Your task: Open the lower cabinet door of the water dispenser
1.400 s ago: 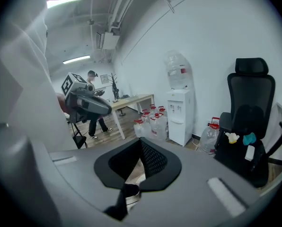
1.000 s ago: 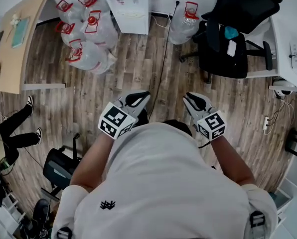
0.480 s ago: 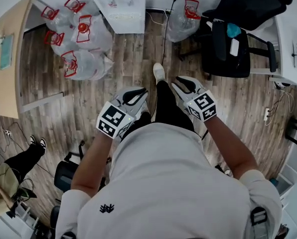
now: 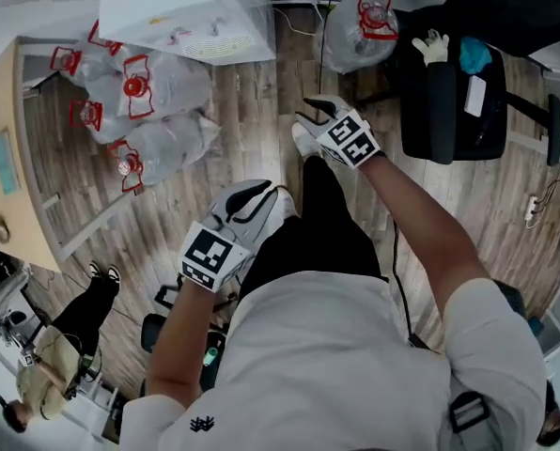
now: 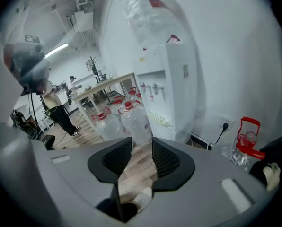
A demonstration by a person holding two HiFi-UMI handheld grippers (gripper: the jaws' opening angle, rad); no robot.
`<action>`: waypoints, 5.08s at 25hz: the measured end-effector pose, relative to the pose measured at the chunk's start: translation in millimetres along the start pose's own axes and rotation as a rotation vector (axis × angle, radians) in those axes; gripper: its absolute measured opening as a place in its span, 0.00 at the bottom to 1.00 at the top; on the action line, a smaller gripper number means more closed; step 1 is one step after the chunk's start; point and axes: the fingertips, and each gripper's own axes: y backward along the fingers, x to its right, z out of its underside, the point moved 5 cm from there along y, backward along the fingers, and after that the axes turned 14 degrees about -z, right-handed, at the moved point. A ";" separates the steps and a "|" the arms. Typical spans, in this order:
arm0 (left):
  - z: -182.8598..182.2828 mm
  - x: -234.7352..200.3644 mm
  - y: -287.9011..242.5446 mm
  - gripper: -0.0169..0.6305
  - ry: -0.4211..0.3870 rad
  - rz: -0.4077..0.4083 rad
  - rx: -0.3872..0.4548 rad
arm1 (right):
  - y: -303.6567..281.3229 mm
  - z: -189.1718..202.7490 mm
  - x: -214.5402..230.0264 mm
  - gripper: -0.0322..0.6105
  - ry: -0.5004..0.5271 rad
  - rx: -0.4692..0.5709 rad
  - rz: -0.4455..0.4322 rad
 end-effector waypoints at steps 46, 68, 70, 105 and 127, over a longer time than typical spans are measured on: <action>32.3 -119.9 -130.2 0.13 0.132 0.009 0.107 | -271.3 42.3 264.1 0.32 0.126 -0.308 0.081; 81.8 -125.8 -48.1 0.13 0.187 -0.085 0.179 | -283.9 82.0 175.3 0.31 0.077 -0.374 0.095; 87.5 -126.4 -38.4 0.13 0.202 -0.099 0.186 | -287.7 88.2 161.1 0.30 0.077 -0.385 0.085; 182.8 -125.2 75.9 0.13 0.361 -0.296 0.267 | -441.0 76.8 -21.2 0.21 0.167 -0.426 -0.122; 220.3 -120.0 113.6 0.13 0.383 -0.357 0.316 | -482.8 49.0 -56.5 0.21 0.191 -0.435 -0.106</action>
